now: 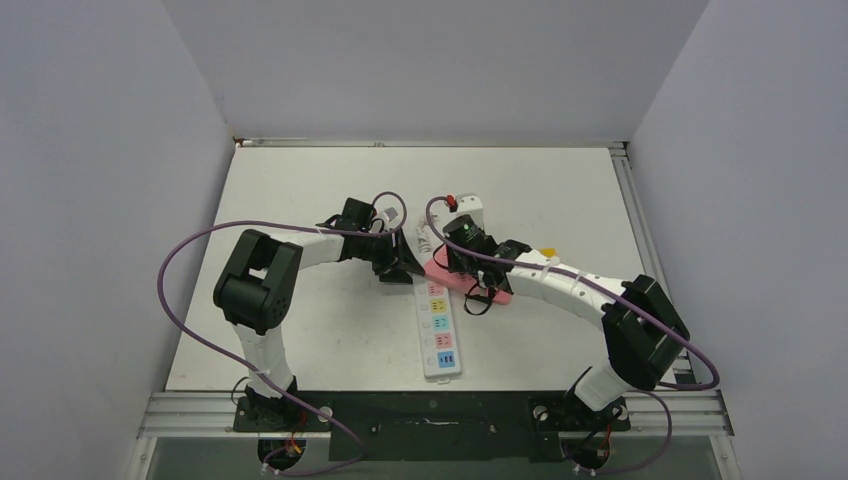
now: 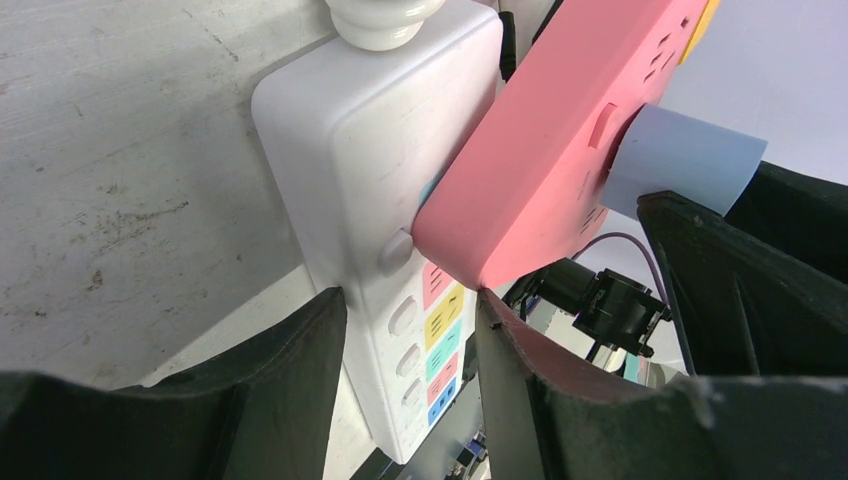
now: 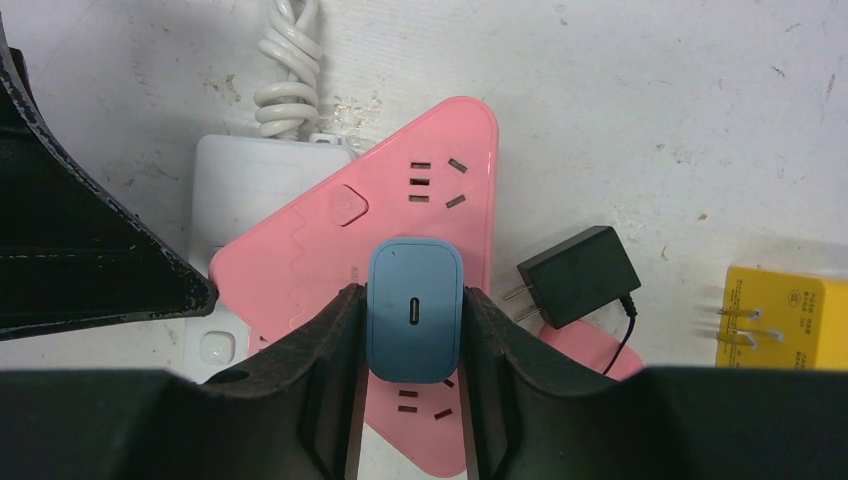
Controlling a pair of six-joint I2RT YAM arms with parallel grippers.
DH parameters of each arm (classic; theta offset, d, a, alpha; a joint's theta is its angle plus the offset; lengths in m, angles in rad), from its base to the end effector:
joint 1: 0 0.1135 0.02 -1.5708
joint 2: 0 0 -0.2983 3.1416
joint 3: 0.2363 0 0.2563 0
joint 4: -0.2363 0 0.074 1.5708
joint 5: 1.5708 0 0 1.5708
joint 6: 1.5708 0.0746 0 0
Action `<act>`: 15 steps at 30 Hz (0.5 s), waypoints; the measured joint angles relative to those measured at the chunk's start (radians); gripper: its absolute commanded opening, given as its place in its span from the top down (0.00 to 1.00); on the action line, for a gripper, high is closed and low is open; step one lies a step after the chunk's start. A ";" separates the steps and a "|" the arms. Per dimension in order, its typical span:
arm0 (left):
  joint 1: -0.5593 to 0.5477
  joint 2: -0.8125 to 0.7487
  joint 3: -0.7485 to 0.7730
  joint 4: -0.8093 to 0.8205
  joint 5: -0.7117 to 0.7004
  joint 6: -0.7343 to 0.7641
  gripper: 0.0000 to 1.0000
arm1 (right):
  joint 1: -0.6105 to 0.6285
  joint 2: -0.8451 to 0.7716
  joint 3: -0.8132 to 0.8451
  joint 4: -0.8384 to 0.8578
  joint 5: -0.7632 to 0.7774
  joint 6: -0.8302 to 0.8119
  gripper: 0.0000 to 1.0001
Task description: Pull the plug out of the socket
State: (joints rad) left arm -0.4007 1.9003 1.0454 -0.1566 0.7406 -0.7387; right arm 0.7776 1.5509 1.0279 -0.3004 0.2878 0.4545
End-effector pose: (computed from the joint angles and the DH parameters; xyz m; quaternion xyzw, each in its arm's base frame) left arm 0.3430 -0.2000 0.1377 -0.0522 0.9000 -0.4317 0.0291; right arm 0.2706 0.2367 0.2325 -0.0965 0.9178 0.0998 0.3720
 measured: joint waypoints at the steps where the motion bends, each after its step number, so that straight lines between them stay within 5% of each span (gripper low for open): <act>1: 0.000 0.000 0.000 0.000 0.000 0.000 0.57 | 0.002 0.000 0.000 0.000 0.004 0.000 0.95; 15: 0.000 0.001 0.000 -0.002 0.006 0.003 0.57 | 0.141 0.093 0.089 -0.090 0.272 -0.048 0.95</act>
State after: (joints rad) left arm -0.4004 1.9015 1.0454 -0.1585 0.7467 -0.7357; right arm 0.9188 1.6436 1.1168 -0.3904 0.5598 0.4065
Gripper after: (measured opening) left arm 0.439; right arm 0.330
